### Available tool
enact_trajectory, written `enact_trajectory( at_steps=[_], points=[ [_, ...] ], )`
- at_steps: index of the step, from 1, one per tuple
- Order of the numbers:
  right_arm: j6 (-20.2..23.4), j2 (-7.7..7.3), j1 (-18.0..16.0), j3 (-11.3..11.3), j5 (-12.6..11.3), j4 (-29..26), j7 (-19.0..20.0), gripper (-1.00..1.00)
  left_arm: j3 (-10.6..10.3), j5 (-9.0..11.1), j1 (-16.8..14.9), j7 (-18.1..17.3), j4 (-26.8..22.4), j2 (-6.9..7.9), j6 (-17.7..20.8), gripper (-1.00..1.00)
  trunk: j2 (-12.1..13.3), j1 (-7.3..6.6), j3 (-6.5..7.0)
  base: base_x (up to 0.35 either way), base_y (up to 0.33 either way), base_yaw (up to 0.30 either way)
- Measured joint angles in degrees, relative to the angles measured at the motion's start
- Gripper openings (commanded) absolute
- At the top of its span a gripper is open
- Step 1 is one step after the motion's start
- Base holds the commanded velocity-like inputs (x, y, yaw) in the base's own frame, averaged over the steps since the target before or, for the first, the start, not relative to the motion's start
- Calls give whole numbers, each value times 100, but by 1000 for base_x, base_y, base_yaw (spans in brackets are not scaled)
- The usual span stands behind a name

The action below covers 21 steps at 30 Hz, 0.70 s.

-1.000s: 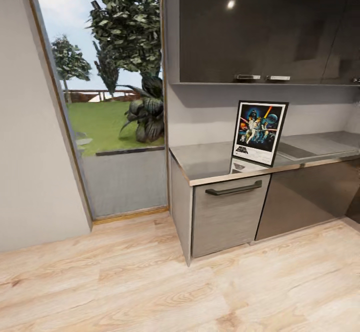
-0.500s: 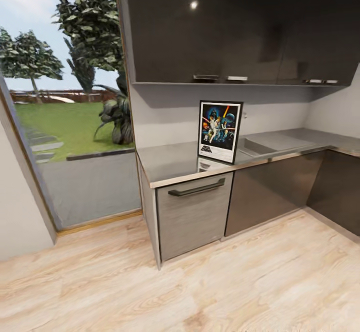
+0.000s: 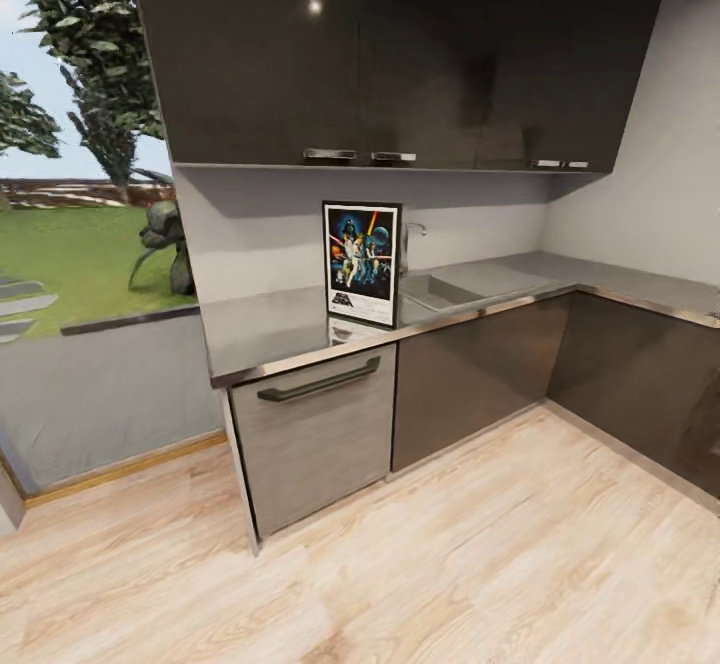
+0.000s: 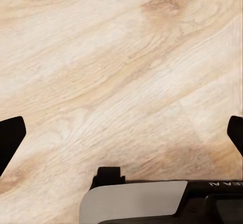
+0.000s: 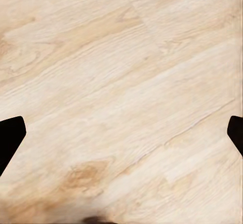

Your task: Pick up the poster from the kitchen countertop and hang it on one of the wall nails in the kitchen.

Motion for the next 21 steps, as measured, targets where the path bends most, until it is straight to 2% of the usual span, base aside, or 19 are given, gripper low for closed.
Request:
enact_trajectory(
  at_steps=[21],
  points=[
    [0,0,0,1,-2,9,0,100,0,0,0,5,2,0,-1,100,0,-1,0,146,-336,-4]
  ],
)
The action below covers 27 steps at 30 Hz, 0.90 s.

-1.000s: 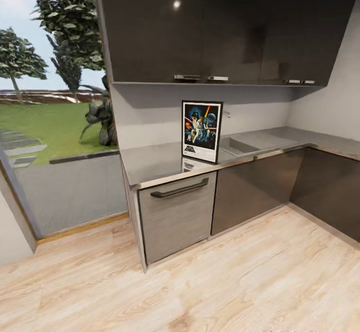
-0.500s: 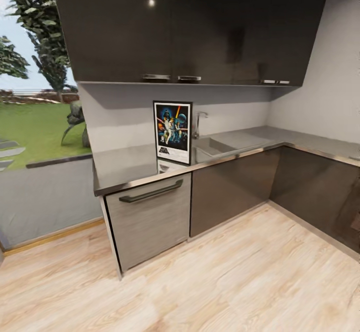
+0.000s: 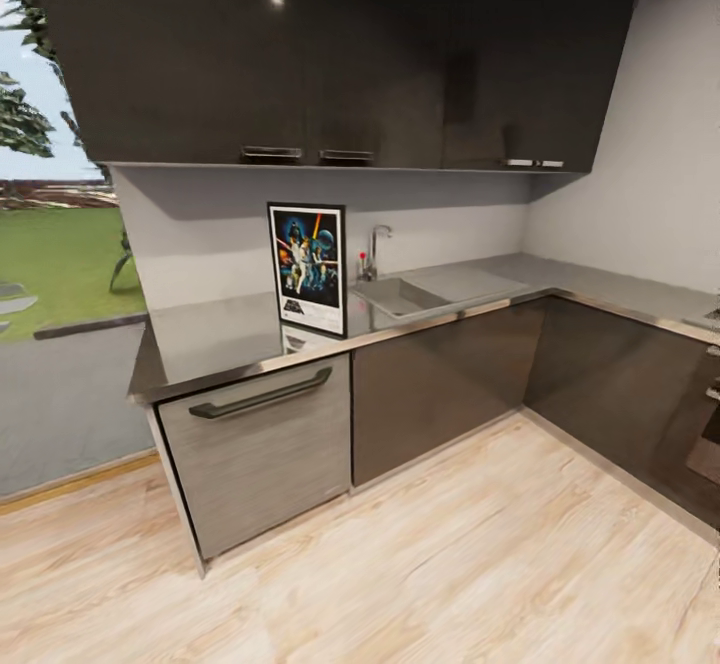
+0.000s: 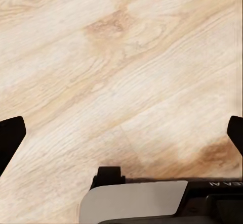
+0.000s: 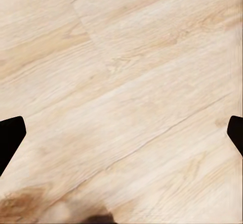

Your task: Pick up the poster from the kitchen countertop and hang it on one of the wall nails in the kitchen.

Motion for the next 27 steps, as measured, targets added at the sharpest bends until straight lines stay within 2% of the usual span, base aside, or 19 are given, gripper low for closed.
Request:
enact_trajectory(
  at_steps=[21,27],
  points=[
    [-1,0,0,-7,-10,0,0,100,-4,-8,0,0,7,0,2,100,0,0,0,164,-330,0],
    [-1,0,0,-7,-10,0,0,100,-38,-8,0,0,211,-5,0,100,0,1,0,118,-331,0]
  ],
)
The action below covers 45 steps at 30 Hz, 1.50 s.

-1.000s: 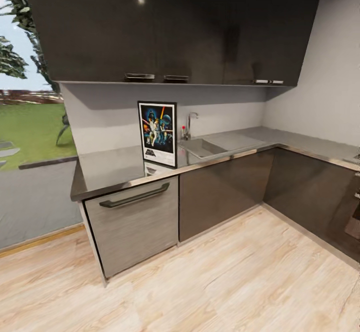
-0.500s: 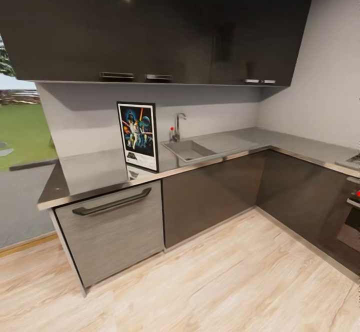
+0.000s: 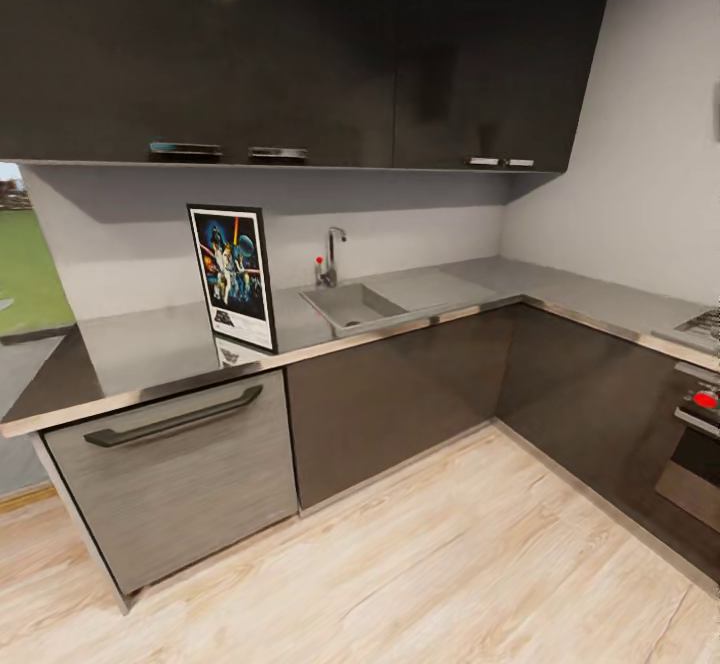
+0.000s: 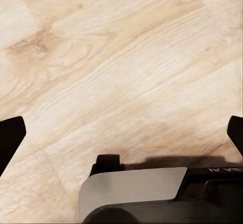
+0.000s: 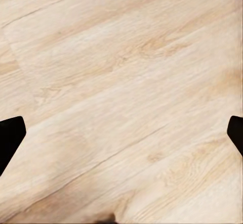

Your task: Pick up the poster from the kitchen countertop and hang it on one of the wall nails in the kitchen.

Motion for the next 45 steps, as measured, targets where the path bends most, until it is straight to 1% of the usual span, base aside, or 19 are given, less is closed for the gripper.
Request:
enact_trajectory(
  at_steps=[6,22,27,37,45],
  points=[
    [-2,0,0,0,0,0,0,100,-15,0,0,0,87,-4,-1,100,0,1,0,29,-338,0],
    [-7,1,-1,0,0,0,0,100,-13,0,0,0,113,-6,-6,100,0,1,0,2,-342,22],
    [-8,5,-1,-1,0,-3,-2,100,-17,0,0,0,113,-11,-7,100,0,1,0,0,-348,185],
    [-8,9,-1,-8,0,-7,-22,100,-15,0,0,0,113,-10,-6,100,0,1,0,0,-340,274],
    [-9,17,-1,-8,11,-6,-28,100,-11,5,1,0,109,-5,-7,100,0,1,0,0,-109,288]
  ],
)
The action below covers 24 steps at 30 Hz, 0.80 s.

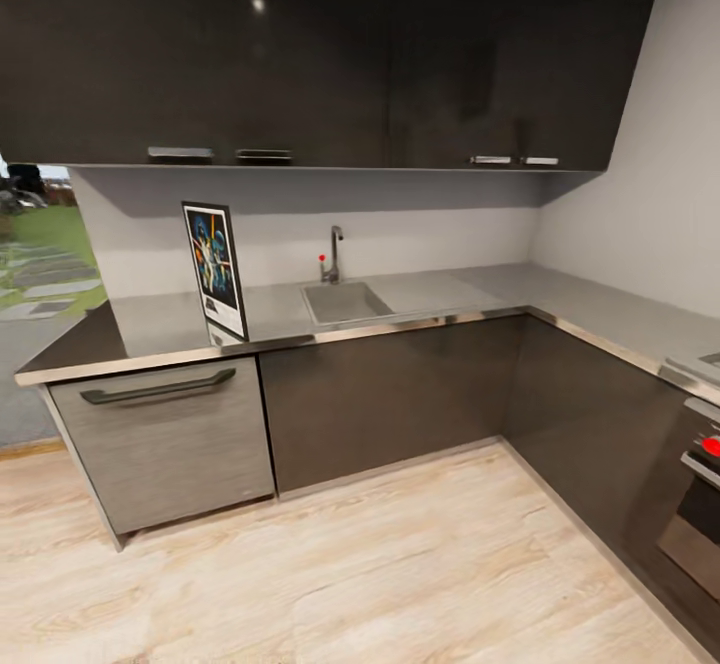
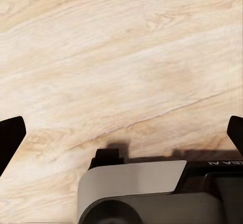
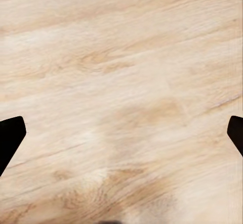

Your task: Pick up the poster from the kitchen countertop and hang it on one of the wall nails in the kitchen.

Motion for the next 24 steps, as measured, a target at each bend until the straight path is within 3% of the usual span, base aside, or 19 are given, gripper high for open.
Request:
enact_trajectory(
  at_steps=[5,10,14,24],
  points=[
    [0,14,0,16,4,0,-43,100,1,2,0,0,0,1,0,100,0,0,0,0,-13,289],
    [2,37,0,43,11,0,-528,100,3,3,0,0,-4,1,0,100,0,0,0,0,-3,289],
    [5,43,0,51,12,0,-673,100,7,6,0,0,-6,1,0,100,0,0,0,0,-1,290],
    [7,40,0,55,13,0,-739,100,22,17,0,0,-7,1,0,100,0,0,0,0,0,287]
  ],
)
